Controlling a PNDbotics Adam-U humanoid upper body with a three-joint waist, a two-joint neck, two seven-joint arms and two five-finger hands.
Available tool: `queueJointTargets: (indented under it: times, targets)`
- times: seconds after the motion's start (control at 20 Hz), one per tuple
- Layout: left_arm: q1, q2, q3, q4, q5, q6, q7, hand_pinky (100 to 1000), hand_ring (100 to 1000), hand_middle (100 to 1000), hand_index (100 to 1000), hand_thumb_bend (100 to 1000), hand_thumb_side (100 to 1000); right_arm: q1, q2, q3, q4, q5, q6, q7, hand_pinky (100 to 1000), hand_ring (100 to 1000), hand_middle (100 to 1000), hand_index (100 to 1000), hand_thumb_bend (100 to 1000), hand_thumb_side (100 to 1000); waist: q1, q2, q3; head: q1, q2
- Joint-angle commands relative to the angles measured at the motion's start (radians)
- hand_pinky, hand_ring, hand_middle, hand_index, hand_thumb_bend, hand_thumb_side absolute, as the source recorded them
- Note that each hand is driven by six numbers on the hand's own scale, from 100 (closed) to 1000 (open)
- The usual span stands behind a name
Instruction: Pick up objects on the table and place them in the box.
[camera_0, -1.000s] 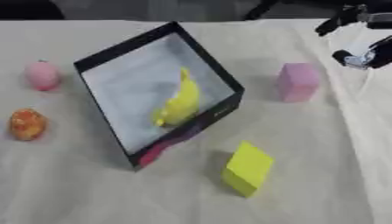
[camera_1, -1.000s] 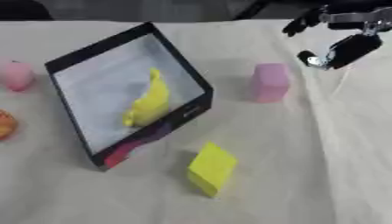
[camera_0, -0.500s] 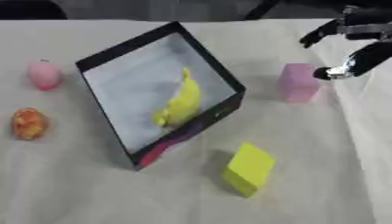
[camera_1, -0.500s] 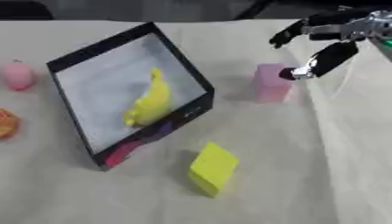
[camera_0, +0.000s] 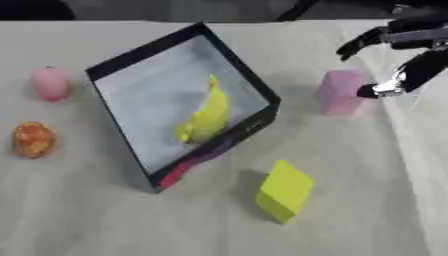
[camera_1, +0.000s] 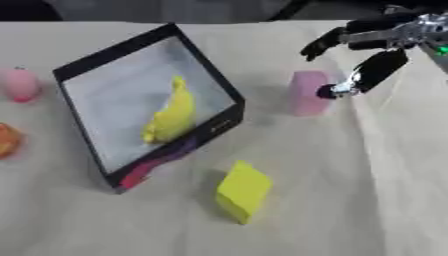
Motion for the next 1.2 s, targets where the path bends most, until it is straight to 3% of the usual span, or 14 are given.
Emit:
queueJointTargets:
  times: [0.05, 0.6, 0.75, 1.2]
  targets:
    - [-0.006, 0.017, 0.001, -0.019, -0.002, -0.001, -0.002, 879, 962, 987, 989, 334, 1000, -0.021, -0.034, 0.0, -0.022, 0.008, -0.007, 0.006, 1000, 963, 882, 1000, 425, 439, -0.001, -0.033, 0.002, -0.008, 0.0]
    - [-0.007, 0.011, 0.001, -0.022, -0.005, 0.001, -0.001, 879, 962, 987, 989, 334, 1000, -0.04, -0.003, 0.002, 0.023, 0.07, -0.046, -0.011, 1000, 967, 887, 1000, 433, 415, 0.001, -0.024, 0.008, -0.011, -0.002]
    - [-0.012, 0.007, 0.0, -0.023, -0.007, 0.002, -0.001, 879, 961, 986, 988, 333, 1000, -0.036, 0.005, 0.002, 0.04, 0.073, -0.045, -0.004, 1000, 971, 896, 1000, 413, 373, 0.0, -0.011, 0.016, -0.013, -0.006]
    - [-0.019, 0.0, -0.002, -0.025, -0.014, 0.006, -0.001, 880, 961, 985, 987, 333, 1000, -0.045, 0.03, -0.018, 0.101, 0.107, -0.039, -0.02, 1000, 970, 895, 1000, 411, 375, -0.004, 0.008, 0.027, -0.017, -0.011]
